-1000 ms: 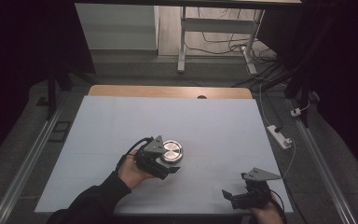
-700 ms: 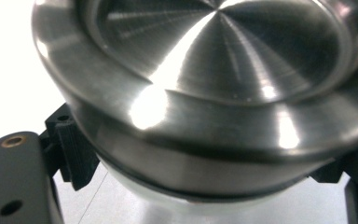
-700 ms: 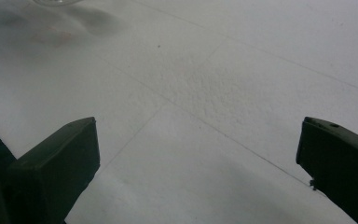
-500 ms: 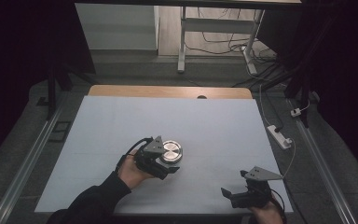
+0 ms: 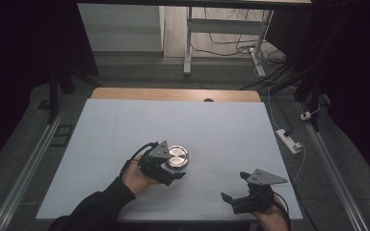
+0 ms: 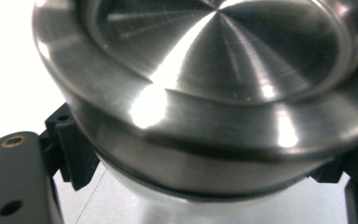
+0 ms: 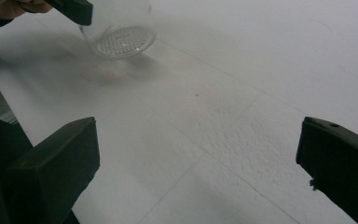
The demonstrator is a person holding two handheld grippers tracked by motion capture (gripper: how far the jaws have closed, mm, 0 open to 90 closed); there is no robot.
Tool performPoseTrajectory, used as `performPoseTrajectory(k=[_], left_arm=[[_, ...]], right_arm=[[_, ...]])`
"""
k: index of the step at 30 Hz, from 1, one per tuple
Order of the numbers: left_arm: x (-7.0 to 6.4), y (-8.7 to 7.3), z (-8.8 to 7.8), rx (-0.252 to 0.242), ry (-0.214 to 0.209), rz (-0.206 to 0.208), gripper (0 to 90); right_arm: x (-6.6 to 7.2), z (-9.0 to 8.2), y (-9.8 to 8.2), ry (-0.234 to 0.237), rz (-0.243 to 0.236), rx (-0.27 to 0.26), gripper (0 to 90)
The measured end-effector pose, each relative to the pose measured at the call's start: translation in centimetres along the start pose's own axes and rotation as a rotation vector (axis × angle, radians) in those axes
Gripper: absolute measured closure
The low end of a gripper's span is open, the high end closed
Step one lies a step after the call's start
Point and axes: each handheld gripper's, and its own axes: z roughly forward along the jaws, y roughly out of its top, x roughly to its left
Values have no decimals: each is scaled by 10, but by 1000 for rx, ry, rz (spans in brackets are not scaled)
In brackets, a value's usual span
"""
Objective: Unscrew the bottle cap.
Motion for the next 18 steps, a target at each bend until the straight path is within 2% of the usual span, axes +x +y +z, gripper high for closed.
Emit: performPoseTrajectory(k=[7, 14, 18], left_arm=[[0, 0, 0, -2, 0, 1, 155], [0, -1, 0, -5, -1, 2, 155], [0, -1, 0, -5, -1, 2, 154]], right_arm=[[7, 6, 9, 37, -43, -11, 0], [13, 13, 22, 94, -73, -25, 0], [21, 20, 32, 107, -109, -3, 0]])
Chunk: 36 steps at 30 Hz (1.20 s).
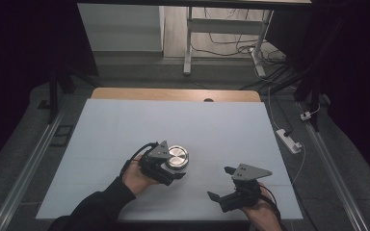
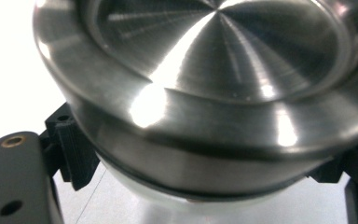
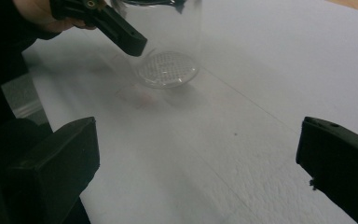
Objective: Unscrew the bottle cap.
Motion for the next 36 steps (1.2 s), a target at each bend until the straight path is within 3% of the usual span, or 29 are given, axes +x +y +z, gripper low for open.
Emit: performPoseTrajectory(k=[7, 13, 18, 24, 29, 36], left_arm=[[-1, 1, -1, -2, -1, 7, 155], [-2, 1, -1, -3, 0, 14, 155], [-3, 1, 0, 0, -2, 15, 155], [-5, 1, 1, 4, 4, 14, 155], [-6, 1, 1, 5, 0, 16, 155], [-8, 2, 2, 2, -5, 18, 155]], right_arm=[[7, 16, 19, 43, -2, -3, 0], [8, 30, 33, 28, -19, 4, 0], [8, 41, 46, 55, 4, -8, 0], [10, 55, 64, 48, 12, -32, 0], [15, 67, 72, 53, -13, -28, 1], [17, 81, 79, 67, -59, -40, 78]])
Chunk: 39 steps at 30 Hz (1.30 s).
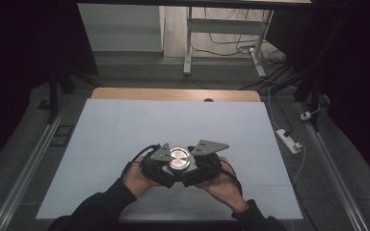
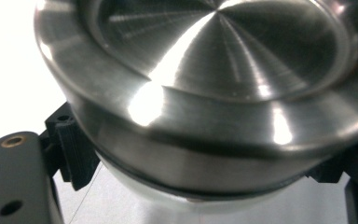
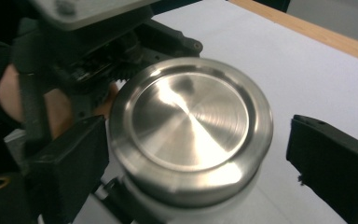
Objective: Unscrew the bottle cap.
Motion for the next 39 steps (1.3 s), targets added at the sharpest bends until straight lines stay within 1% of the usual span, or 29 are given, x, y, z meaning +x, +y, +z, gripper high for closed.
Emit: performPoseTrajectory(k=[2, 5, 8, 9, 10, 11, 12, 13, 14, 15, 18, 19, 22, 23, 24, 25, 26, 28, 30, 32, 33, 34, 35, 37, 39], left_arm=[[0, 0, -1, 1, -3, 2, 155], [0, 0, -2, 0, -4, 1, 155], [2, 0, -4, -10, -16, 1, 155], [2, 0, -5, -10, -22, 7, 155], [2, 0, -6, -10, -24, 13, 155], [2, 1, -7, -12, -38, 23, 155], [2, 1, -8, -11, -48, 34, 155], [2, 1, -9, -14, -61, 40, 155], [2, 2, -10, -15, -78, 52, 155], [1, 2, -10, -16, -94, 65, 155], [0, 3, -12, -17, -146, 106, 155], [-1, 3, -12, -16, -167, 122, 155], [-6, 3, -9, -19, -220, 164, 155], [-6, 3, -9, -18, -231, 162, 154], [-6, 3, -8, -21, -228, 160, 155], [-6, 3, -9, -20, -218, 158, 155], [-5, 3, -9, -17, -200, 148, 155], [-2, 2, -11, -16, -151, 114, 155], [3, 0, -13, -17, -103, 78, 155], [6, -2, -14, -19, -59, 42, 154], [7, -2, -15, -22, -43, 24, 155], [8, -3, -15, -23, -26, 13, 155], [8, -3, -15, -21, -11, 0, 154], [8, -3, -14, -15, 13, -17, 154], [7, -3, -13, -10, 31, -26, 155]], right_arm=[[-1, 4, 1, 13, -1, 2, 89], [-1, 9, 5, 43, -9, -3, 159], [2, 10, 8, 40, -52, -6, 181], [1, 9, 9, 45, -61, -7, 182], [1, 9, 10, 60, -62, -6, 183], [0, 8, 11, 70, -67, -5, 184], [-1, 7, 12, 99, -85, -5, 184], [-3, 6, 12, 119, -95, -2, 184], [-4, 5, 13, 147, -103, -3, 184], [-6, 4, 14, 177, -123, 1, 185], [-13, 2, 14, 287, -172, 2, 184], [-15, 1, 14, 329, -194, 3, 184], [-23, 1, 12, 479, -272, -5, 182], [-26, 1, 11, 524, -270, -2, 176], [-28, 3, 10, 555, -266, 1, 170], [-29, 3, 10, 552, -255, 2, 147], [-29, 3, 10, 531, -240, -1, 105], [-29, -1, 14, 476, -210, 5, 46], [-28, -6, 18, 404, -183, 15, 6], [-27, -9, 22, 338, -123, 16, 0], [-26, -9, 23, 288, -93, 27, 0], [-23, -8, 24, 217, -75, 45, 0], [-20, -6, 24, 169, -71, 54, 0], [-12, -1, 23, 109, -60, 52, 19], [-5, 4, 22, 71, -44, 30, 43]])
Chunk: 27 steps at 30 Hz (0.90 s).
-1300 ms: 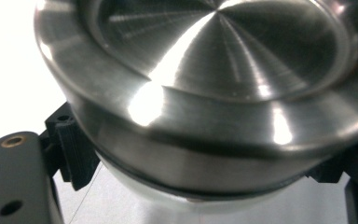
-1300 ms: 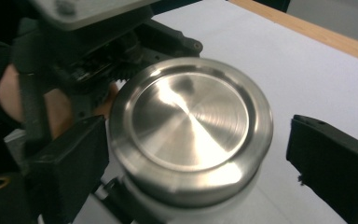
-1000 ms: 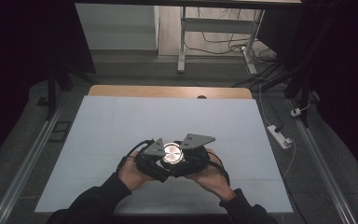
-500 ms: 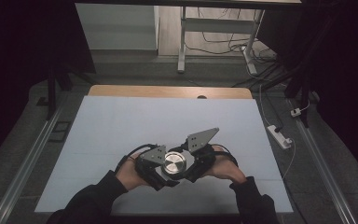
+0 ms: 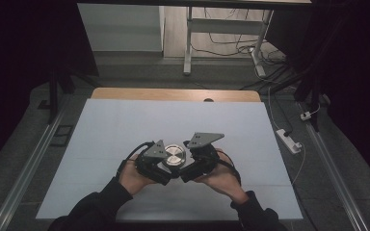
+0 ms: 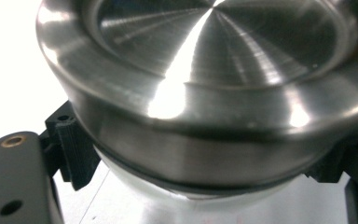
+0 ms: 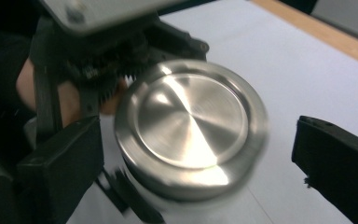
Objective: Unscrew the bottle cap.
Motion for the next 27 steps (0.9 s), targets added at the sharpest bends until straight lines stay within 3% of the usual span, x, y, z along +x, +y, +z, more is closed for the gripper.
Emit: performPoseTrajectory(k=[4, 6, 10, 14, 18, 20, 22, 23, 27], left_arm=[[-2, 1, 0, -5, -15, 1, 155], [-3, 2, 0, -3, -24, 12, 155], [-2, 2, -3, -26, -87, 32, 155], [-2, 3, -7, -42, -194, 97, 155], [-8, 6, -9, -51, -311, 184, 155], [-12, 7, -9, -53, -341, 212, 154], [-13, 7, -10, -56, -332, 209, 155], [-12, 8, -10, -56, -314, 202, 155], [-6, 7, -13, -42, -179, 129, 155]], right_arm=[[11, 7, -1, -73, -16, -15, 100], [12, 7, -2, -62, -23, -33, 176], [10, 3, -1, -6, -37, -31, 183], [2, -5, -1, 136, -90, -37, 184], [-7, -12, -5, 345, -160, -72, 184], [-10, -13, -8, 438, -196, -97, 183], [-10, -13, -10, 470, -181, -99, 173], [-10, -13, -9, 455, -170, -86, 131], [-10, -22, 2, 313, -83, -60, 18]])
